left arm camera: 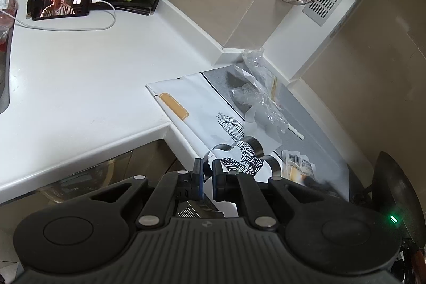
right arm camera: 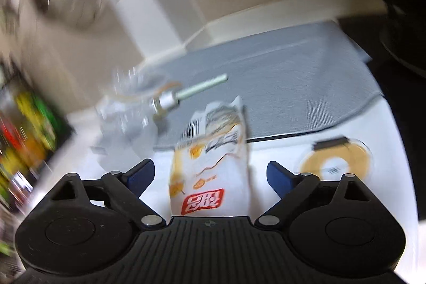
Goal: Collect trash
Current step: 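Carry the pouch and cookie cutter down toward the trash bin with both tools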
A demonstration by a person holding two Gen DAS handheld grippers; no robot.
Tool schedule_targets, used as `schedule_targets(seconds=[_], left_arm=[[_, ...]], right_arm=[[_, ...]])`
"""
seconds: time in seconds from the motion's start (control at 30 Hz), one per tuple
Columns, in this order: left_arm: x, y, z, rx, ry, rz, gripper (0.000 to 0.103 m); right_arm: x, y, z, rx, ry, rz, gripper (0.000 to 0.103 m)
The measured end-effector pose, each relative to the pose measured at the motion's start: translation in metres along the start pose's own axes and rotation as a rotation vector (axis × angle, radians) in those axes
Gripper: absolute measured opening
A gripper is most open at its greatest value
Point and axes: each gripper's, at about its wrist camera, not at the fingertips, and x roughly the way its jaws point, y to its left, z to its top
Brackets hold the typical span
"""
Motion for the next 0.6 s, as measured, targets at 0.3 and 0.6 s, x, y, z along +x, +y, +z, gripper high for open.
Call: schedule_targets(seconds=[0.3, 0.6], left_arm=[[-0.017, 0.008, -0.008, 0.003, -0.021, 0.000, 0.006], [-0.054, 0.019, -0.031, 0.012, -0.020, 0.008, 0.006]], right_arm=[[0.006, 0.032, -0.018, -0.309, -0.008, -0.127, 0.055], [-0.069, 0.010, -0.009, -0.201, 0.004, 0.028, 0.050]])
